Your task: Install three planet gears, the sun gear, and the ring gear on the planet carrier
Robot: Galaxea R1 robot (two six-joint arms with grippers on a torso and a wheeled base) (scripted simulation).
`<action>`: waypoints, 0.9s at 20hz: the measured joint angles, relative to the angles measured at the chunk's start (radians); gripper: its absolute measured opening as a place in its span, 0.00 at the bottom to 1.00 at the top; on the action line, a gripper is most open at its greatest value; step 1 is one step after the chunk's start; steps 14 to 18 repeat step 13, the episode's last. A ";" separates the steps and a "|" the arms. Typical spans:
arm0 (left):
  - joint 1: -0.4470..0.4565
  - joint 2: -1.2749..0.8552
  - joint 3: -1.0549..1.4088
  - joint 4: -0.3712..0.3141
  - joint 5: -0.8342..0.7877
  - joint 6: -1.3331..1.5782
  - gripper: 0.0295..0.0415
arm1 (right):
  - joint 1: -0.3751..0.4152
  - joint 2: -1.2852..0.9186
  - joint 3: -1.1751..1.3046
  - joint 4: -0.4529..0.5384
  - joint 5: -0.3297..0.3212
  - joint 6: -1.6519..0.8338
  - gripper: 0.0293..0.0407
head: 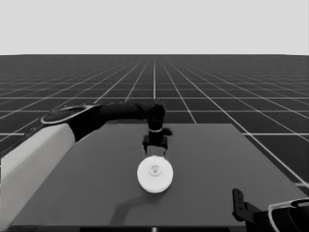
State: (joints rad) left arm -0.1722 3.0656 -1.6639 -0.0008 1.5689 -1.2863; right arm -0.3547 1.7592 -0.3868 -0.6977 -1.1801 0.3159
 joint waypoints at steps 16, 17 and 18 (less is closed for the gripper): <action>-0.164 -1.239 1.188 0.295 -0.854 1.546 0.76 | 0.700 0.691 -0.690 0.836 -0.419 1.002 0.81; -0.164 -1.239 1.188 0.295 -0.854 1.546 0.76 | 0.700 0.691 -0.690 0.836 -0.419 1.002 0.81; -0.164 -1.239 1.188 0.295 -0.854 1.546 0.76 | 0.700 0.691 -0.690 0.836 -0.419 1.002 0.81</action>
